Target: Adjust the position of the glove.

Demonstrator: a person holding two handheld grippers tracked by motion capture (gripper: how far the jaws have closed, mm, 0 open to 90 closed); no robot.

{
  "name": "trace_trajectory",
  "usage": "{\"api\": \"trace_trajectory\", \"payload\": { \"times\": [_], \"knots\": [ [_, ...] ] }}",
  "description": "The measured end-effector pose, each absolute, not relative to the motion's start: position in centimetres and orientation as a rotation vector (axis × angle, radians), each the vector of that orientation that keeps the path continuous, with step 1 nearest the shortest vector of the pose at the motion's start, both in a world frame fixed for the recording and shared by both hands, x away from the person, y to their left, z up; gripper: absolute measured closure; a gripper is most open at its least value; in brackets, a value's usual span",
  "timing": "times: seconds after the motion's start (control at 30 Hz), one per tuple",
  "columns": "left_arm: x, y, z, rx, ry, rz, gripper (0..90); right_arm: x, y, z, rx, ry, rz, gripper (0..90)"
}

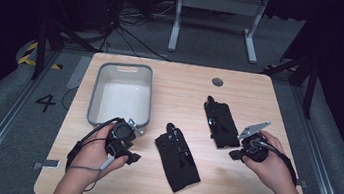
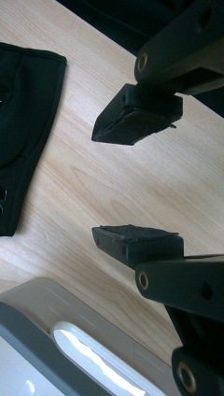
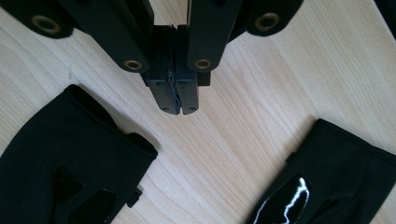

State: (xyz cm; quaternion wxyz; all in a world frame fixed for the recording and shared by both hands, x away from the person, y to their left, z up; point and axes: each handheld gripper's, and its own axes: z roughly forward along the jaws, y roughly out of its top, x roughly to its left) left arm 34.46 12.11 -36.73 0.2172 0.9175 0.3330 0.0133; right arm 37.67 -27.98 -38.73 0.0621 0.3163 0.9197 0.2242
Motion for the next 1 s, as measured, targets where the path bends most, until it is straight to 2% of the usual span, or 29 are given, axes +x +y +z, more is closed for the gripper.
{"api": "trace_trajectory", "payload": {
  "times": [0.37,1.0],
  "knots": [
    [34.4,12.0,-36.6,2.537,0.909,0.027,47.8,36.6,-26.2,-38.1,0.905,2.797,0.764,90.0],
    [34.2,11.6,-36.7,2.528,0.906,-0.026,47.0,33.3,-19.2,-39.0,0.645,2.937,0.85,90.0]
  ]
}}
